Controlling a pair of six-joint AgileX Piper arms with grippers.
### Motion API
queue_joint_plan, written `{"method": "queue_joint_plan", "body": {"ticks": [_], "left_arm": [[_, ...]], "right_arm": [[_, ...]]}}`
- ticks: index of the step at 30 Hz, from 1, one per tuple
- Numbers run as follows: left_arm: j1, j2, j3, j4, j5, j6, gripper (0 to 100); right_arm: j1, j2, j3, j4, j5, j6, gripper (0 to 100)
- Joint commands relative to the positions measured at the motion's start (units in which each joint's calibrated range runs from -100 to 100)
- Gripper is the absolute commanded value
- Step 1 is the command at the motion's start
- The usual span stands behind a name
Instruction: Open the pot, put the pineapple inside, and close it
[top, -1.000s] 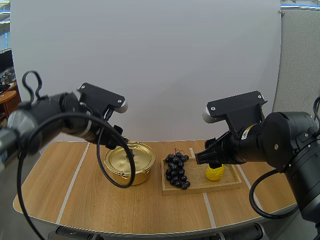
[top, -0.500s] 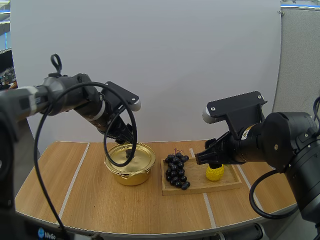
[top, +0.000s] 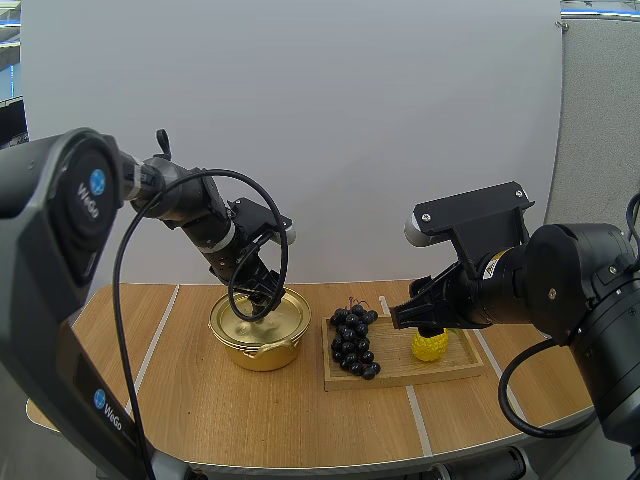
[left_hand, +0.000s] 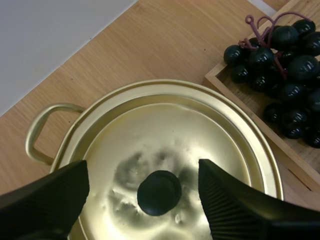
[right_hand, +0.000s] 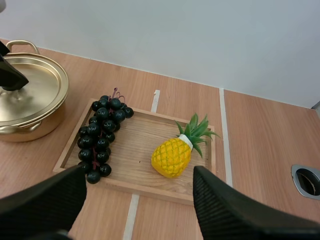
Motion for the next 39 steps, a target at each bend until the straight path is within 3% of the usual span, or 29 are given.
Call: {"method": "queue_joint_plan", "body": {"ticks": [1,39], "left_arm": [[-0.16,2.07,-1.23,-1.17,-1.22,0.23,100],[-0.16,4.59,-1.51,-1.07,3.79,0.23,100]], "right_arm": [[-0.15,0.06,-0.42,-0.15,-0.95,0.04,100],[-0.15,0.06,-0.42,-0.15,-0.95,0.04,100]]}}
